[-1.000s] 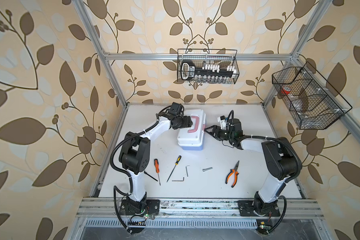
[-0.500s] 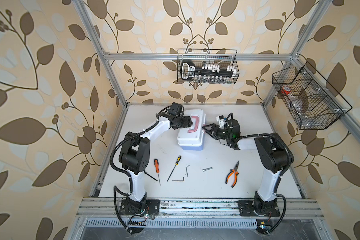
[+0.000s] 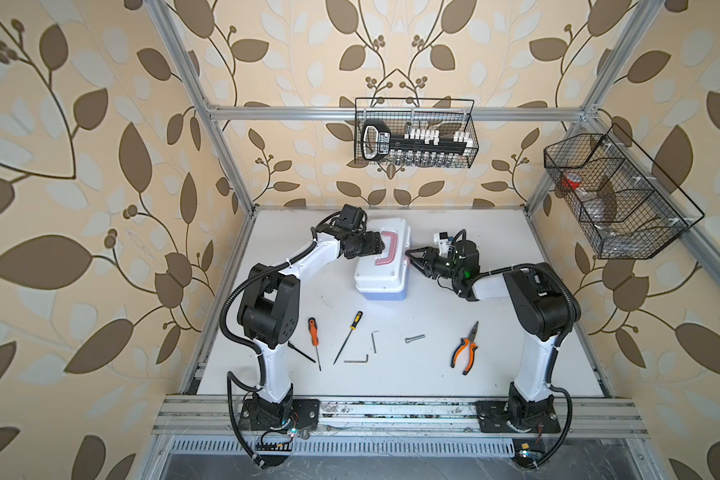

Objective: Pack the tool kit

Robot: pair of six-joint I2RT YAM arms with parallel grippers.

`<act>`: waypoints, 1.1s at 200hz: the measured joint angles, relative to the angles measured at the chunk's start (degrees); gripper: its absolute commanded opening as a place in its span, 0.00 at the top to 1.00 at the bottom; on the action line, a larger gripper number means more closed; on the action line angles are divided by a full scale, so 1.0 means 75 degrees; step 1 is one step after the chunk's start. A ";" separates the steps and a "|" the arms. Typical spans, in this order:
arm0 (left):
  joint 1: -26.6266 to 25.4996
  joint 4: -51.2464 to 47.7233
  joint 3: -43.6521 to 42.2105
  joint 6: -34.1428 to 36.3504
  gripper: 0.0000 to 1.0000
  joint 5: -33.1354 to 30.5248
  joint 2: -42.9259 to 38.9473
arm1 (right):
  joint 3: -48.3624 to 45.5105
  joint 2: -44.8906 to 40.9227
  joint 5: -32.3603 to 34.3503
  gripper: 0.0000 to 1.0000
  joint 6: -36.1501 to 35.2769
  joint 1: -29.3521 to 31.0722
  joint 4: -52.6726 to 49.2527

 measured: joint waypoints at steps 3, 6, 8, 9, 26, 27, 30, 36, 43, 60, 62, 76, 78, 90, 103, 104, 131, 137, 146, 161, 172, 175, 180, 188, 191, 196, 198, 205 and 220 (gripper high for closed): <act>0.0000 0.0000 0.0000 0.0003 0.52 0.0000 0.0000 | 0.0009 -0.0032 0.0020 0.54 -0.0050 0.0000 -0.0085; -0.0003 0.0003 0.0000 0.0006 0.52 0.0003 0.0000 | 0.0015 -0.0055 0.0026 0.54 -0.0096 0.0000 -0.0157; -0.0003 0.0003 0.0000 0.0006 0.52 0.0003 0.0000 | 0.0023 -0.0079 0.0038 0.54 -0.0143 0.0000 -0.0224; -0.0003 0.0000 0.0000 0.0006 0.52 0.0006 0.0000 | 0.0026 -0.0087 0.0044 0.54 -0.0152 0.0000 -0.0248; -0.0006 0.0000 0.0000 0.0009 0.52 0.0015 0.0000 | 0.0143 -0.0274 0.0149 0.56 -0.0495 0.0012 -0.0877; -0.0003 0.0000 0.0000 0.0012 0.52 0.0015 0.0000 | 0.0157 -0.0291 0.0163 0.56 -0.0530 0.0015 -0.0935; -0.0003 0.0000 0.0000 0.0009 0.52 0.0017 0.0000 | 0.0181 -0.0323 0.0192 0.56 -0.0583 0.0017 -0.1052; -0.0006 0.0000 0.0000 0.0006 0.52 0.0015 0.0000 | 0.0230 -0.0385 0.0248 0.57 -0.0708 0.0029 -0.1279; -0.0006 0.0000 0.0000 -0.0003 0.52 0.0012 0.0000 | 0.0291 -0.0466 0.0332 0.57 -0.0880 0.0038 -0.1562; 0.0006 -0.0020 0.0000 -0.0052 0.52 -0.0055 0.0000 | 0.0428 -0.0685 0.0545 0.57 -0.1381 0.0009 -0.2081; 0.0015 -0.0017 0.0000 -0.0061 0.52 -0.0047 0.0000 | 0.0446 -0.0717 0.0571 0.58 -0.1460 0.0003 -0.2162; 0.0044 -0.0006 0.0000 -0.0073 0.52 -0.0003 0.0000 | 0.0580 -0.0842 0.0749 0.57 -0.1920 0.0032 -0.2652; 0.0044 -0.0006 0.0000 -0.0073 0.52 -0.0006 0.0000 | 0.0600 -0.0854 0.0772 0.57 -0.1976 0.0038 -0.2719; 0.0050 -0.0009 0.0000 -0.0082 0.52 -0.0017 0.0000 | 0.0749 -0.0924 0.1008 0.57 -0.2361 0.0055 -0.3203; 0.0047 -0.0009 0.0000 -0.0079 0.52 -0.0038 0.0000 | 0.0868 -0.0950 0.1282 0.56 -0.2736 0.0111 -0.3666; 0.0050 -0.0009 0.0000 -0.0079 0.52 -0.0035 0.0000 | 0.0874 -0.0956 0.1294 0.56 -0.2754 0.0111 -0.3692; 0.0050 -0.0009 0.0000 -0.0079 0.52 -0.0035 0.0000 | 0.0921 -0.1134 0.1763 0.56 -0.3340 0.0187 -0.4564; 0.0050 -0.0006 0.0000 -0.0079 0.52 -0.0035 0.0000 | 0.0921 -0.1169 0.1816 0.56 -0.3427 0.0204 -0.4704; 0.0050 -0.0006 0.0000 -0.0079 0.52 -0.0038 0.0000 | 0.0921 -0.1230 0.1891 0.56 -0.3550 0.0233 -0.4919; 0.0050 -0.0006 0.0000 -0.0079 0.52 -0.0035 -0.0003 | 0.0921 -0.1338 0.1964 0.53 -0.3707 0.0277 -0.5190; 0.0050 -0.0003 -0.0003 -0.0079 0.52 -0.0032 -0.0003 | 0.0921 -0.1422 0.1999 0.47 -0.3806 0.0303 -0.5351; 0.0050 0.0003 -0.0006 -0.0082 0.52 -0.0032 -0.0003 | 0.0921 -0.1445 0.1999 0.44 -0.3800 0.0306 -0.5386; 0.0050 0.0009 -0.0015 -0.0082 0.52 -0.0032 -0.0009 | 0.0921 -0.1480 0.1990 0.41 -0.3870 0.0309 -0.5421; 0.0047 0.0026 -0.0029 -0.0082 0.52 -0.0032 -0.0015 | 0.0921 -0.1513 0.1944 0.38 -0.3856 0.0309 -0.5435; 0.0047 0.0035 -0.0035 -0.0082 0.52 -0.0032 -0.0017 | 0.0921 -0.1518 0.1912 0.37 -0.3841 0.0303 -0.5438; 0.0047 0.0050 -0.0047 -0.0082 0.52 -0.0032 -0.0026 | 0.0921 -0.1527 0.1845 0.35 -0.3783 0.0300 -0.5397; 0.0047 0.0058 -0.0052 -0.0082 0.52 -0.0032 -0.0029 | 0.0921 -0.1527 0.1813 0.35 -0.3800 0.0294 -0.5383; 0.0047 0.0064 -0.0058 -0.0082 0.52 -0.0029 -0.0032 | 0.0909 -0.1527 0.1682 0.34 -0.3722 0.0280 -0.5257; 0.0044 0.0064 -0.0058 -0.0085 0.52 0.0009 -0.0032 | 0.0819 -0.1527 0.1329 0.32 -0.3474 0.0265 -0.4776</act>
